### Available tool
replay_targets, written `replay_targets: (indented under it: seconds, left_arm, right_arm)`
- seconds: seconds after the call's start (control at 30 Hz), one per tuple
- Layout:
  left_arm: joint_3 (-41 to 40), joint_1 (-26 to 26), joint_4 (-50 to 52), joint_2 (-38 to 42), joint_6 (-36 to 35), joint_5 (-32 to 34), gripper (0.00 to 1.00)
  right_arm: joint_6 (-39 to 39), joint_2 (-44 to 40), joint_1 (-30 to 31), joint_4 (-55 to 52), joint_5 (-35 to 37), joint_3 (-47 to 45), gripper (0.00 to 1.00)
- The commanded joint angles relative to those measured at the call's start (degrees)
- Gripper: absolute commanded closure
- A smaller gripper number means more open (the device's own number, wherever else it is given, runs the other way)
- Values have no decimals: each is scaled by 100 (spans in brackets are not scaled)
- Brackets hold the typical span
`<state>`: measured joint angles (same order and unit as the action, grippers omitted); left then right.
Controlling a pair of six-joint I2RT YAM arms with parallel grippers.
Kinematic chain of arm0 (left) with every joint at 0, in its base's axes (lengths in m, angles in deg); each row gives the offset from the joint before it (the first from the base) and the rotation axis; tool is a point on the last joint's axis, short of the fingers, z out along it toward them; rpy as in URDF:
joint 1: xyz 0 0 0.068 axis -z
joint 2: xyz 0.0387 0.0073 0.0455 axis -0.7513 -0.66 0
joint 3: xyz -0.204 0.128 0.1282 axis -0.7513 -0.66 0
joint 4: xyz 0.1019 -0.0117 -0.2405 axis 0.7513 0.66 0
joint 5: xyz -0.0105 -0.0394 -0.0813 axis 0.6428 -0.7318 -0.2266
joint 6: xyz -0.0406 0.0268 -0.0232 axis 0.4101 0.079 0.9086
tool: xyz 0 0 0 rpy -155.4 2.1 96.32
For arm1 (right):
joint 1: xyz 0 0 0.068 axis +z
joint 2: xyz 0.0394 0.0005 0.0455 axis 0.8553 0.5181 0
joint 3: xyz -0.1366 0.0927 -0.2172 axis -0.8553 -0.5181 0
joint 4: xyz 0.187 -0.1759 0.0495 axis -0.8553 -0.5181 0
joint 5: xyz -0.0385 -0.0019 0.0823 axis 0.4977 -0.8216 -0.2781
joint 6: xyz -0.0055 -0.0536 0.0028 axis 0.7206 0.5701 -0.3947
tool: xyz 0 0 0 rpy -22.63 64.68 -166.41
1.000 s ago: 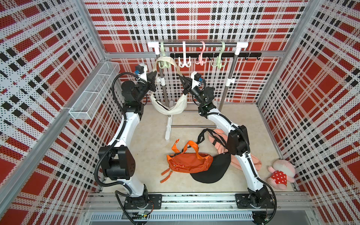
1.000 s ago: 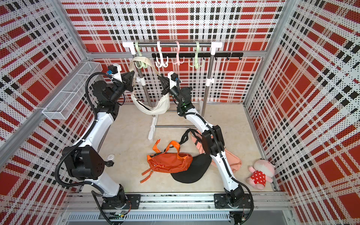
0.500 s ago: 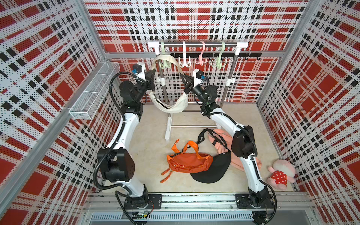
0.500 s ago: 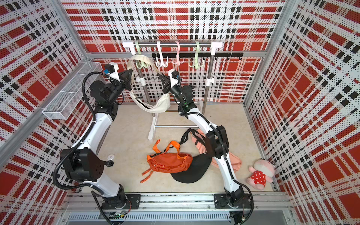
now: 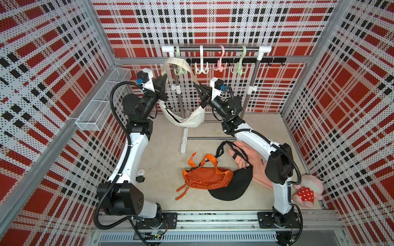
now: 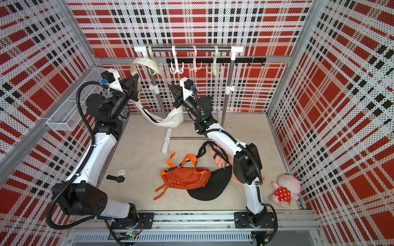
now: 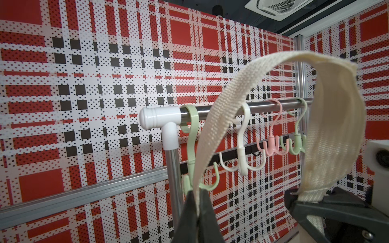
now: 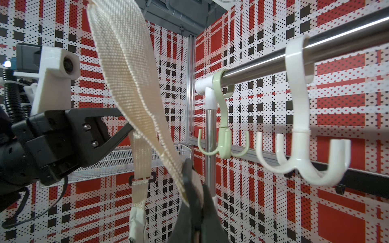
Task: Take the bag off the hook
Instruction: Pick up the bag from the hook, then place the bag at the center of the board.
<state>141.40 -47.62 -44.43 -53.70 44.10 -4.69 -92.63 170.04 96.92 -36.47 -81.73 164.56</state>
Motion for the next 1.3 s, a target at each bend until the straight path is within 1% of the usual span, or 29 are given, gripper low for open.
replay_targets:
  seconds: [0.0,0.27,0.43,0.63,0.87,0.97,1.03,1.13,1.2,1.27]
  left_arm:
    - [-121,137,-119,279,29,48,100]
    - [-571,235,93,944,84,148,100]
    - [-971,223,455,1434,226,293,100]
    - [-1331,212,1013,2045,286,284,100]
    - [-1860,228,1672,2924,275,643,100]
    - [-1991,295,2065,3281,297,951,100]
    - [-2164,401,2210,3546,356,1231,100]
    - [-2414,404,2377,3909,486,1409,100]
    - [-2528,405,2478,4077,583,1555,100]
    - [-2619,410,2556,4198,705,1815,100]
  right_arm:
    - [259,-525,175,36,158,-277,100]
    - [133,-1175,426,-21,263,-959,100]
    - [115,-1502,567,-361,237,-1151,100]
    - [167,-1846,841,-777,494,-1472,100]
    - [426,-2104,1327,-1450,571,-1673,100]
    - [413,-2226,1472,-1372,578,-1933,100]
    - [229,-2277,1516,-1211,558,-2132,100]
    - [-25,-2300,1597,-1050,381,-2343,100]
    - [35,-2300,1684,-1127,396,-2376,100]
    - [150,-2287,1803,-1265,572,-2368,100]
